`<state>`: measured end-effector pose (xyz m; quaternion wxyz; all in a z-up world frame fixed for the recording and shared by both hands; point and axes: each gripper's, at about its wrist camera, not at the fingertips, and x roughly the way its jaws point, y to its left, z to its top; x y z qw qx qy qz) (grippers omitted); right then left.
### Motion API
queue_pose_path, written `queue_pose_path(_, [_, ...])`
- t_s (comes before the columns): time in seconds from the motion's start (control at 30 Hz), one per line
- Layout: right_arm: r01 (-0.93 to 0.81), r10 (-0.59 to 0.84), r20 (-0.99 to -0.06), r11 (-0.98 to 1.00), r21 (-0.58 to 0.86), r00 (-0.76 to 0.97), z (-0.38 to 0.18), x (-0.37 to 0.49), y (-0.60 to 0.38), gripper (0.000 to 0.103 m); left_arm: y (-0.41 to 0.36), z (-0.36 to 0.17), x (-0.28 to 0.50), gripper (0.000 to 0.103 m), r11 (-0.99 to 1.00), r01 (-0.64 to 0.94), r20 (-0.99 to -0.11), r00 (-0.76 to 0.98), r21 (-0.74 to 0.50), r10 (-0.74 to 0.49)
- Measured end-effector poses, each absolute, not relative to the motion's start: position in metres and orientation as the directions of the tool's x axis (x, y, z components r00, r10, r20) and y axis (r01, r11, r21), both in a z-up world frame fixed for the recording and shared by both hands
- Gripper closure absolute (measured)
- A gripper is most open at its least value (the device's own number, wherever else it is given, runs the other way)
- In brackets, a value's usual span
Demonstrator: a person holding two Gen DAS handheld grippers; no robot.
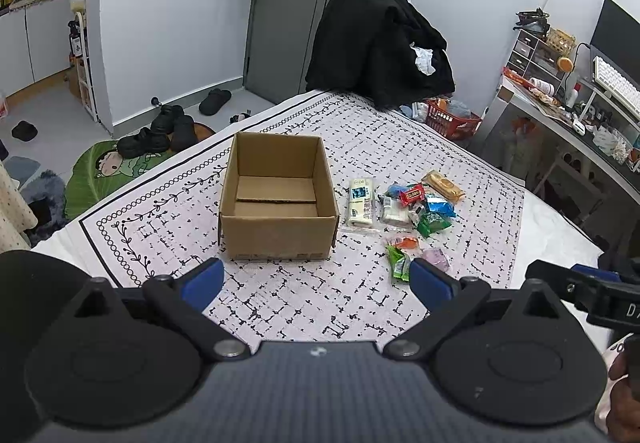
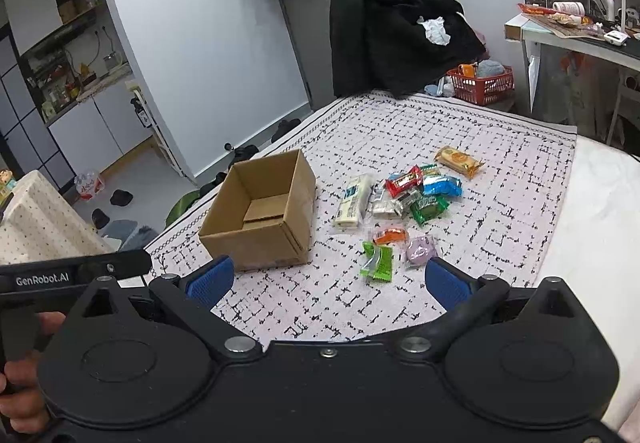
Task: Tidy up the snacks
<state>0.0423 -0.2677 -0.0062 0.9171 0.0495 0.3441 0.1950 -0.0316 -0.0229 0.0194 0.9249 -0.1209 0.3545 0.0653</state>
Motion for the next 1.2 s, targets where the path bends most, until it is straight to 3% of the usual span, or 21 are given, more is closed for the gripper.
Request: queue_pose_path(1.2, [-0.346,0.401,-0.584,0.915,0.209,0.706,-0.003,0.055,-0.278,0.0,-0.029,0.019,-0.022,0.004,0.959,-0.221,-0.666,0.745,-0.176,0.049])
